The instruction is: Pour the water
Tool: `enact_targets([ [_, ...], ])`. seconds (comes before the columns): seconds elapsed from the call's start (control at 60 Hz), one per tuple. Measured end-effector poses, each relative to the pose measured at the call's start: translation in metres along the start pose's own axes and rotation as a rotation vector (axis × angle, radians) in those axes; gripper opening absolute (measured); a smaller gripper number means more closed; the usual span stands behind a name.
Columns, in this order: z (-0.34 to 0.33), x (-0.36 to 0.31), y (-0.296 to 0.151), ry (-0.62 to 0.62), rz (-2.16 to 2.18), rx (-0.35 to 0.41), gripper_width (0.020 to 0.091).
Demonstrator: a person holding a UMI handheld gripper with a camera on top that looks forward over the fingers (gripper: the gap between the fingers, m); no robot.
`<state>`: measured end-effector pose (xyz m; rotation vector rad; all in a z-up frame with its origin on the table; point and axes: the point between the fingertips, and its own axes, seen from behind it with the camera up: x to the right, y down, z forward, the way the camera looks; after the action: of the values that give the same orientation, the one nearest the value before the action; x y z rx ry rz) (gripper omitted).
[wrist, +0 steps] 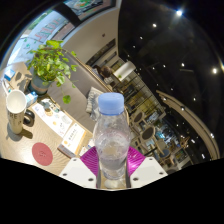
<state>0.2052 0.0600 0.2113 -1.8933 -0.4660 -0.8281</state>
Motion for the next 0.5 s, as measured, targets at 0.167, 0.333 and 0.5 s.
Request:
enact_targets([
  [0.167, -0.013, -0.032, -0.082, 0.079, -0.447, 0.093, 0.0330],
  [0.333, -0.021, -0.084, -0.125, 0.112, -0.821, 0.155, 0.0326],
  [0.5, -0.017, -0.118, -0.126, 0.142, -1.128, 0.131, 0.0326],
])
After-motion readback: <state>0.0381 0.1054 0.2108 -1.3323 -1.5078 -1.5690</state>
